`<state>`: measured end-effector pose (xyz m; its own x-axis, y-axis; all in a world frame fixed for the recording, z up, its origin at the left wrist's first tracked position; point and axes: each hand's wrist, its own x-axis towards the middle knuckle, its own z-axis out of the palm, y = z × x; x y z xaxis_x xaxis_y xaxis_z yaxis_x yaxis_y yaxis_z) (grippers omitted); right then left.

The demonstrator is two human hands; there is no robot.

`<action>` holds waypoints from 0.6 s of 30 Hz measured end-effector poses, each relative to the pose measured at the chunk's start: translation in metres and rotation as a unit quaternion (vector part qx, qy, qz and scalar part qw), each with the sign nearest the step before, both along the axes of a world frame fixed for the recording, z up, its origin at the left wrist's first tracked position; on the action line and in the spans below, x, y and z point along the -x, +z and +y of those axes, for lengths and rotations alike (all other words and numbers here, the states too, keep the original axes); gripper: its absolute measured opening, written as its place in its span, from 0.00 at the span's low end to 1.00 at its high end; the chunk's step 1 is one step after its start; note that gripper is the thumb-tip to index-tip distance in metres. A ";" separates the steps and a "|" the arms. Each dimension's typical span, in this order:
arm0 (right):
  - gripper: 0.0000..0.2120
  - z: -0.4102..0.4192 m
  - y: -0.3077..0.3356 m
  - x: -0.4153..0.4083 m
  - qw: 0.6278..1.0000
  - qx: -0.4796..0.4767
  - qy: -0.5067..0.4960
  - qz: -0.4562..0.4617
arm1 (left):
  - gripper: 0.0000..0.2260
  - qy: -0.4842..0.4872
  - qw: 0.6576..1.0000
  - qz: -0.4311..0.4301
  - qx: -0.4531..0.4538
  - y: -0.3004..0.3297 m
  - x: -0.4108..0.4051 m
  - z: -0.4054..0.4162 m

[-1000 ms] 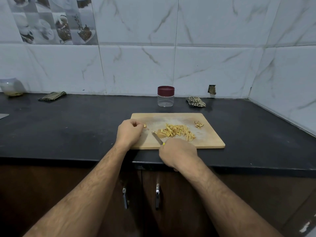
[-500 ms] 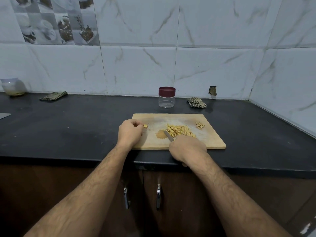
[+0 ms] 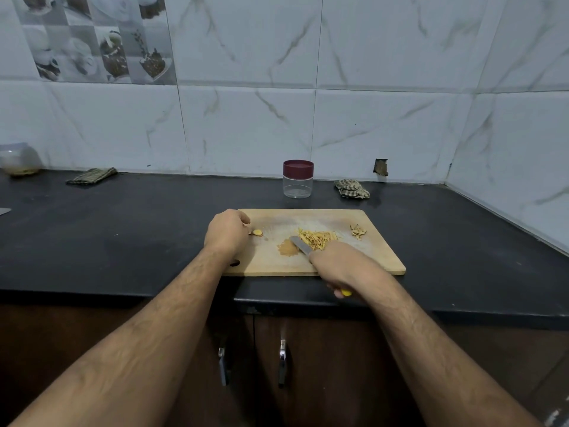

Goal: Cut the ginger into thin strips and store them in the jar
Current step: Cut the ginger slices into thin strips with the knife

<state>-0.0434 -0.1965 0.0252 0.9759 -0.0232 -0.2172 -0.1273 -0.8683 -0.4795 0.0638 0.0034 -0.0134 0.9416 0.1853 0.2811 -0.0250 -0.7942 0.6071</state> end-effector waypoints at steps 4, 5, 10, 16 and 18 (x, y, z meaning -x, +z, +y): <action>0.15 0.005 -0.001 -0.006 0.999 0.042 -0.004 -0.033 | 0.15 -0.017 0.995 0.052 -0.082 0.003 -0.009 0.002; 0.16 0.007 -0.001 -0.006 0.998 0.043 -0.007 -0.037 | 0.15 -0.020 0.994 0.058 -0.091 0.003 -0.010 0.002; 0.15 0.009 -0.010 -0.007 0.998 0.055 0.003 -0.039 | 0.13 -0.026 0.992 0.063 -0.105 0.002 -0.015 0.004; 0.14 0.011 -0.014 -0.007 0.998 0.047 0.001 -0.039 | 0.12 -0.042 0.991 0.049 -0.118 0.003 -0.015 -0.002; 0.14 0.011 -0.014 -0.006 0.998 0.048 0.003 -0.040 | 0.09 -0.044 0.991 0.047 -0.117 0.002 -0.016 -0.005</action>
